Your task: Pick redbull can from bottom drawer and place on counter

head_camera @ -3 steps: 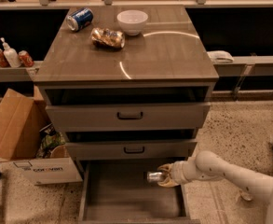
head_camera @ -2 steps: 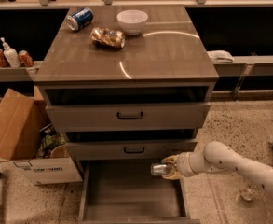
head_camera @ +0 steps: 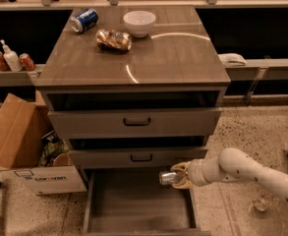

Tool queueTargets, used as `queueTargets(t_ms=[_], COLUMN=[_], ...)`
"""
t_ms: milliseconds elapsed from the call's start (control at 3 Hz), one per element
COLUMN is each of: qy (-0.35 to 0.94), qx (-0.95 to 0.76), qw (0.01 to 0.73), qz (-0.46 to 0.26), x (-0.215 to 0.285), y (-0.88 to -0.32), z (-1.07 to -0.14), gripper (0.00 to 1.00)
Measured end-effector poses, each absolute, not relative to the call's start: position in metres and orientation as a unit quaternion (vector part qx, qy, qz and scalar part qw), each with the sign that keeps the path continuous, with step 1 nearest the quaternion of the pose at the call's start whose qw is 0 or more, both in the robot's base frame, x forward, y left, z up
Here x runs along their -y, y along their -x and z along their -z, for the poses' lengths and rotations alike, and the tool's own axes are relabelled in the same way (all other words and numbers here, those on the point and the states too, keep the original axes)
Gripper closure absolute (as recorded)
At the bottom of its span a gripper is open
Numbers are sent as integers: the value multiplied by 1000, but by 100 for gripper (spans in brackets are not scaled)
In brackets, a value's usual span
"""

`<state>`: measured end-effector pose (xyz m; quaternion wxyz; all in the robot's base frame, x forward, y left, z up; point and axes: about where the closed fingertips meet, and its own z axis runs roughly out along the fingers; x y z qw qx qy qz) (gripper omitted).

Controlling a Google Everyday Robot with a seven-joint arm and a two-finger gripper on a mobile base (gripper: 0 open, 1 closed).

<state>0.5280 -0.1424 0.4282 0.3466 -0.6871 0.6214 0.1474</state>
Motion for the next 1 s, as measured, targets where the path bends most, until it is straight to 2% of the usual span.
queueTargets(t_ms=[667,1000], qy=[733,733], qx=[-554,-554], qw=[384,384], qz=[-84,-84], x=[140,140], y=[-498,-498], z=[-566,-566], gripper=[100,100])
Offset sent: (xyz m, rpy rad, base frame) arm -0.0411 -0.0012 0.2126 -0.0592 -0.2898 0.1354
